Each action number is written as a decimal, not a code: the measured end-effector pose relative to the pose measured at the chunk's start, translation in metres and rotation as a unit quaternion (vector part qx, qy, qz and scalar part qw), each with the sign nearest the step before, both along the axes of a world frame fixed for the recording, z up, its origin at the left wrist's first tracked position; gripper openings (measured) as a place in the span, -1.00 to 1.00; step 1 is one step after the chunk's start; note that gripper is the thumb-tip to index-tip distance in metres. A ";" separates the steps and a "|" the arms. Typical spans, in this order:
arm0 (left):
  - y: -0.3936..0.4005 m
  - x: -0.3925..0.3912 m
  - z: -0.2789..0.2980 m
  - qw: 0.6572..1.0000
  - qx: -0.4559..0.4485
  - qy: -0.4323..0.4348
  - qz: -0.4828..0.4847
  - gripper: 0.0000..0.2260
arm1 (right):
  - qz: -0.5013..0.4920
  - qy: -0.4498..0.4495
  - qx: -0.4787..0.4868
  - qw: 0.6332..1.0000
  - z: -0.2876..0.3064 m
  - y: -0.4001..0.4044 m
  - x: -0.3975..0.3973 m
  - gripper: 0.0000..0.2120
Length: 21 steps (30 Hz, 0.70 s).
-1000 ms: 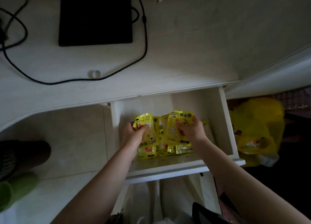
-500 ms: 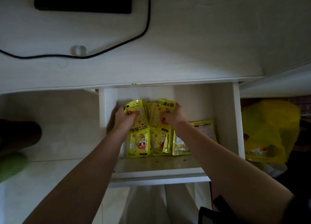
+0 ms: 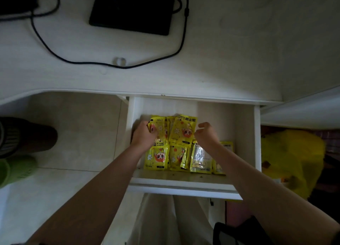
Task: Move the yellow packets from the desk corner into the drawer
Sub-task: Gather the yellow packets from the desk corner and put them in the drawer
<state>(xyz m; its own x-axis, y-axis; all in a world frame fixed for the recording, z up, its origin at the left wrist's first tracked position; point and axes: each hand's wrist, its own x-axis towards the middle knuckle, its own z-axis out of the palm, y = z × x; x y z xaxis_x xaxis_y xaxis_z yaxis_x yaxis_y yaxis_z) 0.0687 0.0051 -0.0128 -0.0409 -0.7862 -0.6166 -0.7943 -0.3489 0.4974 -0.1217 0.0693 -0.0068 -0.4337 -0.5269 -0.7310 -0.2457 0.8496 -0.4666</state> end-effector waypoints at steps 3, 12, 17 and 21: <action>0.008 0.005 0.025 0.999 -0.015 -0.007 -0.029 -0.63 | 0.069 0.022 -0.008 0.997 0.025 0.006 0.003 -0.64; 0.054 0.053 0.088 0.991 -0.065 -0.052 -0.100 -0.66 | 0.332 0.061 -0.092 0.937 0.094 0.023 0.052 -0.67; 0.083 0.101 0.106 0.987 -0.094 -0.102 -0.075 -0.71 | 0.446 0.079 -0.123 0.883 0.114 0.032 0.101 -0.66; 0.102 0.144 0.115 0.987 -0.123 -0.104 0.002 -0.73 | 0.524 0.088 -0.125 0.838 0.121 0.031 0.152 -0.68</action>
